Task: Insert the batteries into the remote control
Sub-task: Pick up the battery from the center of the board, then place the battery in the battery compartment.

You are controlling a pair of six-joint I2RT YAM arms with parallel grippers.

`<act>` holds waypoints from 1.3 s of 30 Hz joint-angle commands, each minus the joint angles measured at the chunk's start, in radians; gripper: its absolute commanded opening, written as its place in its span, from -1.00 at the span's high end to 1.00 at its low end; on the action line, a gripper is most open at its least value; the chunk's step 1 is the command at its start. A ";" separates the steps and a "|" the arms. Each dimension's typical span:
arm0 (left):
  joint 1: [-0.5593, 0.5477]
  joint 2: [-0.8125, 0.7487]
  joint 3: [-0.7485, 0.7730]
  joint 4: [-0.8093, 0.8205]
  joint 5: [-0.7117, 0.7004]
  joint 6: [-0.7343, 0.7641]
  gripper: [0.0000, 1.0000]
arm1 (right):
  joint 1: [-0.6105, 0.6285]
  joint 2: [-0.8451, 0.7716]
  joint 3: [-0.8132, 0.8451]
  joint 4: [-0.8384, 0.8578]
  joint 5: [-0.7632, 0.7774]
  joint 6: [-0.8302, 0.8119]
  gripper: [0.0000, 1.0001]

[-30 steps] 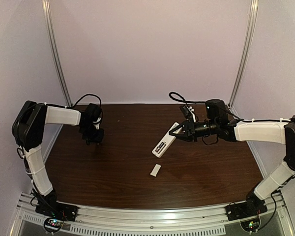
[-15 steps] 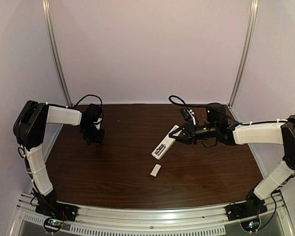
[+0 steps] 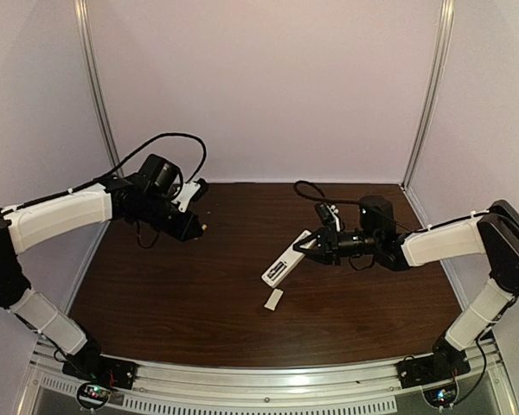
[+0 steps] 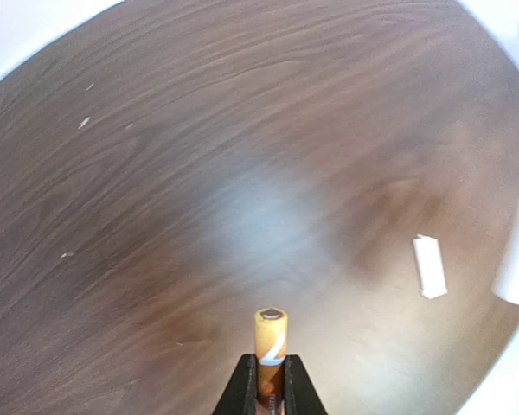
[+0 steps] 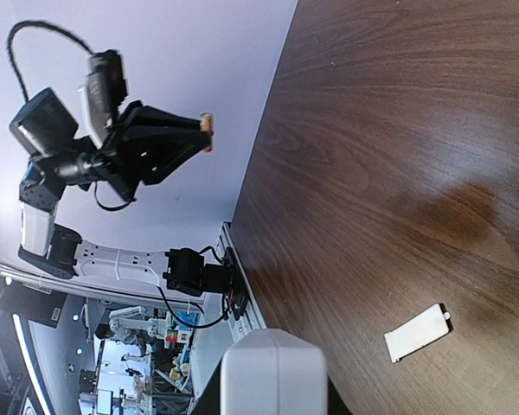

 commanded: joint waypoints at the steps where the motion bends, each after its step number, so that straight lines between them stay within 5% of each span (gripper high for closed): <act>1: -0.101 -0.117 0.010 -0.107 0.156 0.084 1.00 | 0.033 0.047 -0.038 0.227 0.041 0.134 1.00; 16: -0.350 -0.037 0.122 -0.200 0.197 0.057 1.00 | 0.143 0.155 -0.053 0.473 0.137 0.285 1.00; 39: -0.381 0.130 0.193 -0.216 0.121 0.043 1.00 | 0.184 0.223 -0.051 0.593 0.163 0.364 1.00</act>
